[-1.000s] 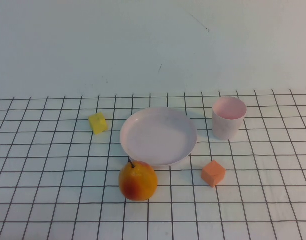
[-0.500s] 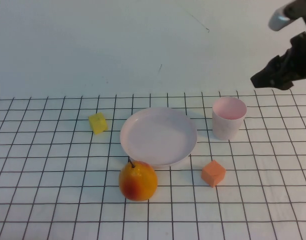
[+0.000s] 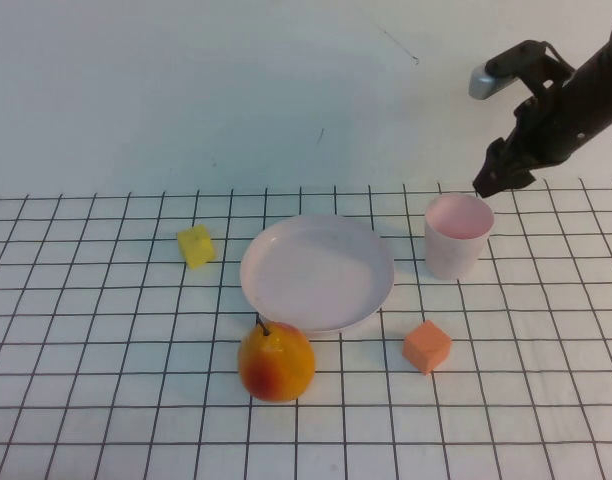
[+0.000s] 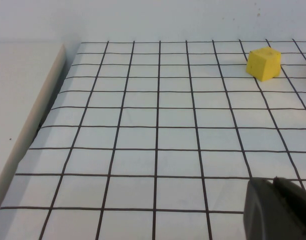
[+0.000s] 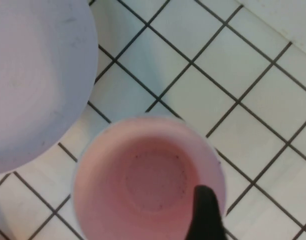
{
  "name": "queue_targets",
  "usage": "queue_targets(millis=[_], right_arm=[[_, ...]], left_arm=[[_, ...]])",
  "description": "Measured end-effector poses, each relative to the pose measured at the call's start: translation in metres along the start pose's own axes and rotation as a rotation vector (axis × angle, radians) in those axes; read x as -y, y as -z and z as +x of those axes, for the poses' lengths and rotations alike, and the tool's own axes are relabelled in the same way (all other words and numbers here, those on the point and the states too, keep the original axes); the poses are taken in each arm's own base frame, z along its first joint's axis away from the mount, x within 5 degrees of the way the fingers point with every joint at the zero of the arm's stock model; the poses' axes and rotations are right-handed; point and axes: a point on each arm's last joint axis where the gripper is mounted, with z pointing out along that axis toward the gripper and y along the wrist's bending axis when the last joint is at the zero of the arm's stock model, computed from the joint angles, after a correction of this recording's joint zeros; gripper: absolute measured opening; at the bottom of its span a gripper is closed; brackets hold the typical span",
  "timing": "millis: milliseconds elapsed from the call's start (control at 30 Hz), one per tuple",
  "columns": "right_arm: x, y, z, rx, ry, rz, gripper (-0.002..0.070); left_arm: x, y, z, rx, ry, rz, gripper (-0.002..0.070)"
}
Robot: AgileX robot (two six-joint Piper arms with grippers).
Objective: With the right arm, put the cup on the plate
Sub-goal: Pick up the cup from the table, then place the cup on the plate
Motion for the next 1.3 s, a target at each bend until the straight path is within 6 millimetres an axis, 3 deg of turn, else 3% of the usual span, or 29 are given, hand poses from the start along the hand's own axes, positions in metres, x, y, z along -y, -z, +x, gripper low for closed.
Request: queue_targets(millis=[167, 300, 433, 533, 600, 733, 867, 1067, 1300], right_arm=[[0.003, -0.021, 0.005, -0.047, -0.007, -0.035, 0.0452], [0.002, -0.038, 0.012, -0.094, -0.018, -0.075, 0.0405], [-0.002, -0.05, 0.014, -0.116, 0.009, -0.098, 0.027], [-0.011, -0.051, 0.008, -0.101, 0.08, -0.115, 0.0089], [-0.02, -0.049, 0.0, -0.085, 0.125, -0.123, 0.0037], [-0.038, -0.04, -0.023, -0.04, 0.192, -0.125, 0.0023], [-0.07, -0.036, -0.047, 0.014, 0.268, -0.133, 0.0022], [-0.127, -0.057, -0.069, 0.075, 0.379, -0.139, 0.0022], [-0.131, -0.086, -0.063, 0.045, 0.393, -0.123, 0.0022]], left_arm=[[0.0, 0.0, 0.0, 0.0, 0.0, 0.0, -0.0003], [0.0, 0.0, 0.0, 0.0, 0.0, 0.0, -0.0003], [0.0, 0.0, 0.0, 0.0, 0.0, 0.0, -0.0003], [0.0, 0.0, 0.0, 0.0, 0.0, 0.0, -0.0003], [0.0, 0.0, 0.0, 0.0, 0.0, 0.0, -0.0003], [0.0, 0.0, 0.0, 0.0, 0.0, 0.0, -0.0003], [0.0, 0.0, 0.0, 0.0, 0.0, 0.0, -0.0003], [0.0, 0.0, 0.0, 0.0, 0.0, 0.0, -0.0003], [0.0, 0.0, 0.0, 0.0, 0.0, 0.0, -0.0003]])
